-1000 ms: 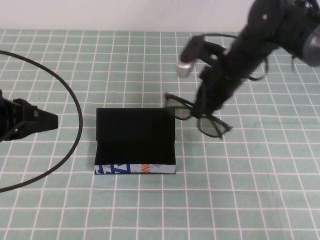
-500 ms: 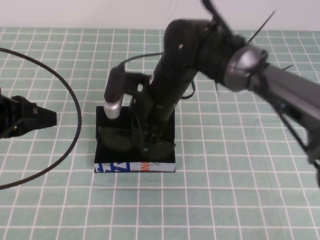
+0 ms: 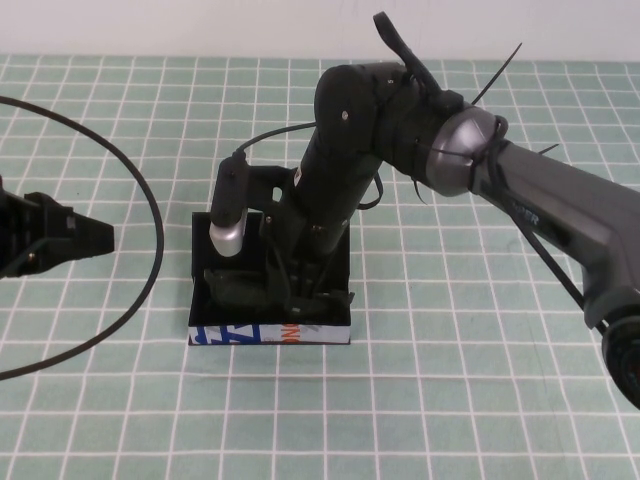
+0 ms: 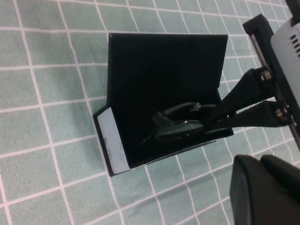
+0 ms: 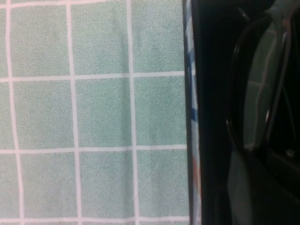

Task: Return glasses to glasses case
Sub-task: Place the glasses in the glasses case, then close the glasses case

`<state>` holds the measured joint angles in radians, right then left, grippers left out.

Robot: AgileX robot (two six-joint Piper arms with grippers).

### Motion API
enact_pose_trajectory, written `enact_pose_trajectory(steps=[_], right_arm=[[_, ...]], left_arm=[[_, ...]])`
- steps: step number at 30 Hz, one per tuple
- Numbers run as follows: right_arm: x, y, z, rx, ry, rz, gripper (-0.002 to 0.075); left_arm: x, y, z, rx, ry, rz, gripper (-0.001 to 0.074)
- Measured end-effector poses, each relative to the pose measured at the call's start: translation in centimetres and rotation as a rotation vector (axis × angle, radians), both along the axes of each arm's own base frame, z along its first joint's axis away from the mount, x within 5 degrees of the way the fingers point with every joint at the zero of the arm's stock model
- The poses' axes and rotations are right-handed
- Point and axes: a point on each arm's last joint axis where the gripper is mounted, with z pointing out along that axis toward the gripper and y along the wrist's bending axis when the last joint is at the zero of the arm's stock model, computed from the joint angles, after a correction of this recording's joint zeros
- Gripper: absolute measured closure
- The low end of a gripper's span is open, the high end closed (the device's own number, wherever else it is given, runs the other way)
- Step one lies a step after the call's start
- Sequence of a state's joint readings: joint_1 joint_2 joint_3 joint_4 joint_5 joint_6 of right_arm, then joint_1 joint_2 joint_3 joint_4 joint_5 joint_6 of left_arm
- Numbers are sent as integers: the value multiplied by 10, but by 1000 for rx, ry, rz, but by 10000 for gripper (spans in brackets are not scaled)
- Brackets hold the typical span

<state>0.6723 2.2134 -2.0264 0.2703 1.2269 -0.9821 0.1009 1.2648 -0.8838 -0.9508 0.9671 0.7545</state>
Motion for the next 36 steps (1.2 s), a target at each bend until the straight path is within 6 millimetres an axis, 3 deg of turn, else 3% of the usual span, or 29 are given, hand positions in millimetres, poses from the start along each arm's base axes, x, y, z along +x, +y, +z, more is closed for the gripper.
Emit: enact_pose_trajectory(steps=[6, 12, 15, 19, 23, 28, 33, 36], right_arm=[[0, 0, 0, 0, 0, 0, 711], [0, 0, 0, 2, 3, -8, 569], [2, 1, 1, 17, -2, -44, 538], [6, 4, 8, 49, -36, -66, 593], [14, 4, 32, 129, -53, -176, 706], [31, -9, 66, 307, 6, -392, 734], [45, -24, 73, 390, 72, -513, 737], [52, -32, 71, 395, 76, -543, 737]], left_arm=[[0, 0, 0, 3, -4, -4, 737], [0, 0, 0, 31, -41, -42, 737], [-1, 0, 0, 42, -52, -64, 737], [-2, -4, -1, 79, -88, -133, 737], [-7, -23, -3, 144, -147, -279, 737], [-12, -55, -7, 257, -204, -386, 737], [-16, -79, -20, 295, -255, -351, 736], [-15, -86, -43, 297, -221, -306, 736]])
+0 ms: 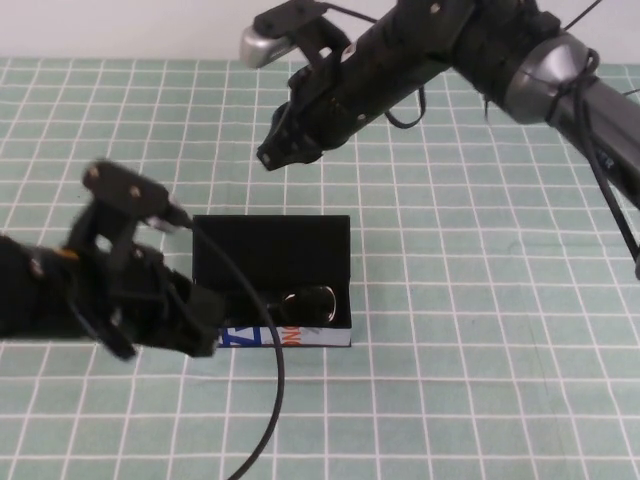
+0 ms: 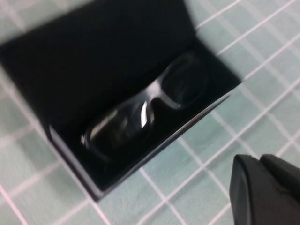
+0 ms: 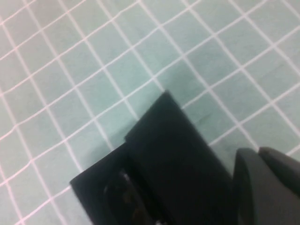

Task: Return glasses to glasses case
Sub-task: Close the glasses case

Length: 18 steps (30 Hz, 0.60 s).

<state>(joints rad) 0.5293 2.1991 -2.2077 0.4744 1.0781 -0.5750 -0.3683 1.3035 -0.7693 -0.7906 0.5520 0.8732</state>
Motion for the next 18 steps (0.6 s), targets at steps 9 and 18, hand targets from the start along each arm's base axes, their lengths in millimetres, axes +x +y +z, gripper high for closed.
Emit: enact_pose_trajectory(steps=[9, 18], right_arm=[[22, -4, -26, 17, 5, -69, 737], [34, 3, -66, 15, 79, -84, 737]], left_arm=[[20, -13, -60, -61, 221, 119, 736], [31, -19, -90, -66, 276, 130, 736]])
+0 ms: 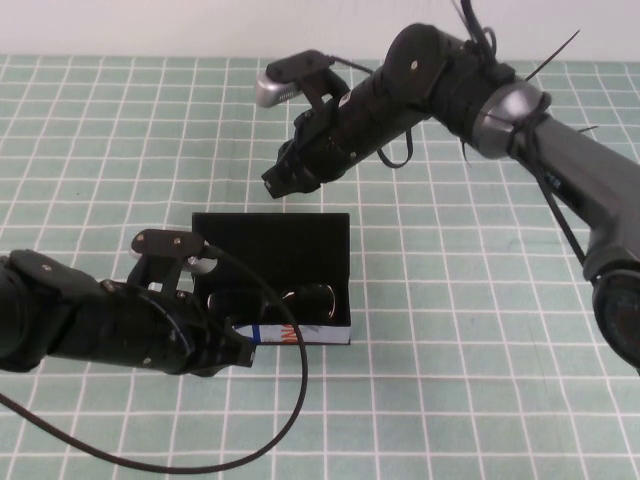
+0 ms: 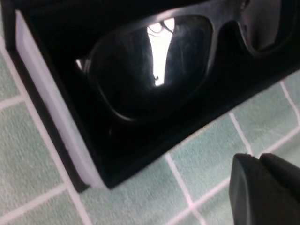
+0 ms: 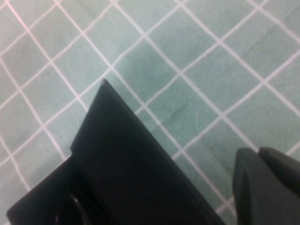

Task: Return glasses to glasses case
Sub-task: Close the glasses case

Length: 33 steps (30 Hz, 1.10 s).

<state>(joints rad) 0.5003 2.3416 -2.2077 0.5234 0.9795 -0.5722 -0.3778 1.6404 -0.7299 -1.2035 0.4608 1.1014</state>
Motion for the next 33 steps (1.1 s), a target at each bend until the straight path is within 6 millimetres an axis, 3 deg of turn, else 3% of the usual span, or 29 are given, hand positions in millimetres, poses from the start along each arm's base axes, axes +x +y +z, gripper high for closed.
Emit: enact_pose_trajectory(steps=[6, 33], right_arm=[[2, 2, -13, -9, 25, -1, 737], [-21, 4, -12, 42, 264, 137, 737]], left_arm=[[3, 0, -4, -5, -10, 21, 736], [8, 1, -3, 8, -47, 52, 736]])
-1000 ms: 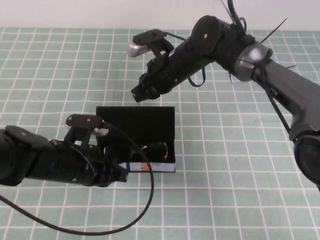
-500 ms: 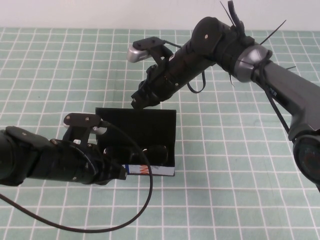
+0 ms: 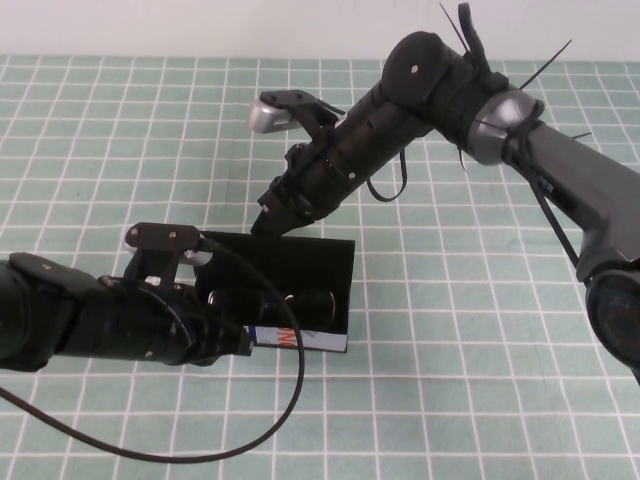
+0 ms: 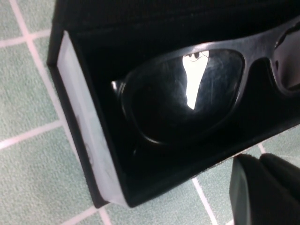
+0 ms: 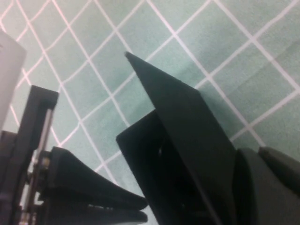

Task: Return glasses to glasses case
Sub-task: Close the glasses case

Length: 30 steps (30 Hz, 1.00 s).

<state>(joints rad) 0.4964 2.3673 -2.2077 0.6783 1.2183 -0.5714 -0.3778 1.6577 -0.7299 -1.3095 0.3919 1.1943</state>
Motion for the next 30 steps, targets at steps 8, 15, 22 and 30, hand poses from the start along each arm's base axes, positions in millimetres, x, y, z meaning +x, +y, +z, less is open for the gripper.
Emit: enact_pose_trajectory(steps=[8, 15, 22, 30], right_arm=[[-6, 4, -9, -2, 45, 8, 737], [-21, 10, -38, -48, 132, 37, 737], [-22, 10, -40, -42, 113, 64, 737], [-27, 6, -4, -18, -8, 113, 737]], left_arm=[[0, 0, 0, 0, -1, 3, 736], [0, 0, 0, 1, 0, 3, 736], [0, 0, 0, 6, -7, -7, 736], [-9, -6, 23, -17, -134, -233, 736]])
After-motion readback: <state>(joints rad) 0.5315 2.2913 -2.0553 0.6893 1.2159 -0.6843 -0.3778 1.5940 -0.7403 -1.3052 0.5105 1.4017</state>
